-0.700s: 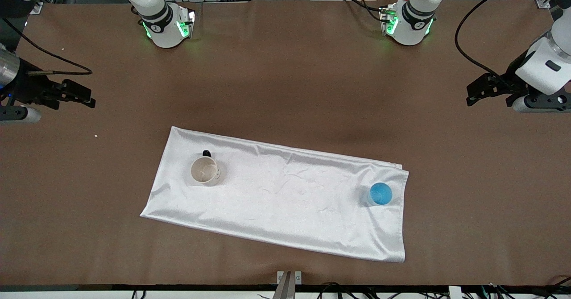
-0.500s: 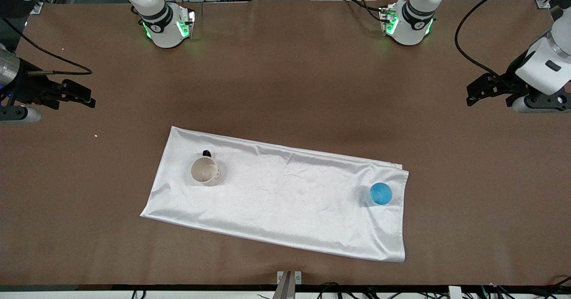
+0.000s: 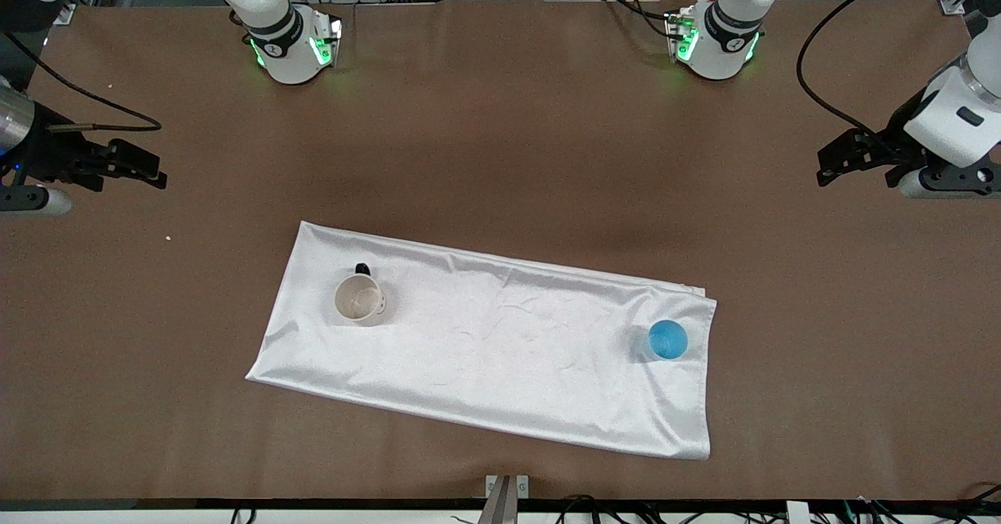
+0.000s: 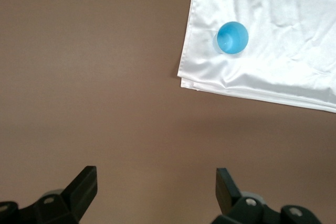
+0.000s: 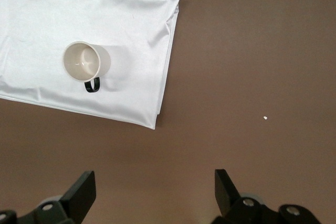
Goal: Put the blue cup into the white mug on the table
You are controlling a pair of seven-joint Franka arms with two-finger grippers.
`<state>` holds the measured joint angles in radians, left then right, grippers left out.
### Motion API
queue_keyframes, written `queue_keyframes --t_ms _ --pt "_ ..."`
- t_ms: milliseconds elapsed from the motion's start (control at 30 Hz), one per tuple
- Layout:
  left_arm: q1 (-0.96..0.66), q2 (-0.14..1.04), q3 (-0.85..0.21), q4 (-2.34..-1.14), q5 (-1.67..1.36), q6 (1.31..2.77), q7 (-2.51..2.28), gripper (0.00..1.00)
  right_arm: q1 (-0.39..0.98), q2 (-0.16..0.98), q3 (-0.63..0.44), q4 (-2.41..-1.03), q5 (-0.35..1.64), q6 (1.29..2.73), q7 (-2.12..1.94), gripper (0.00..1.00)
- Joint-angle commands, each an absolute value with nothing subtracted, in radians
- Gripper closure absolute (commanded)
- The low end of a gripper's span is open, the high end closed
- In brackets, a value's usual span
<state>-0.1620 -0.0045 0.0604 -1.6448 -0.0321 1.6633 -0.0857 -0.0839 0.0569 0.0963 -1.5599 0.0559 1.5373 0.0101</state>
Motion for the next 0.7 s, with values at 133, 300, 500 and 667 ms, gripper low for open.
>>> queue_keyframes --t_ms 133,300,500,667 --pt "-0.166 0.012 0.063 -1.618 -0.058 1.644 -0.097 0.00 -0.097 0.046 0.106 -1.554 0.043 1.520 -0.003 0.00" --pt "-0.173 0.011 0.060 -1.618 -0.058 1.644 -0.098 0.00 -0.097 0.046 0.106 -1.554 0.043 1.520 -0.003 0.00" --pt "-0.176 0.009 0.055 -1.618 -0.060 1.644 -0.098 0.00 -0.097 0.048 0.106 -1.554 0.043 1.520 -0.003 0.00" --pt "-0.178 0.021 0.052 -1.620 -0.060 1.644 -0.095 0.00 -0.097 0.046 0.106 -1.557 0.043 1.520 -0.003 0.00"
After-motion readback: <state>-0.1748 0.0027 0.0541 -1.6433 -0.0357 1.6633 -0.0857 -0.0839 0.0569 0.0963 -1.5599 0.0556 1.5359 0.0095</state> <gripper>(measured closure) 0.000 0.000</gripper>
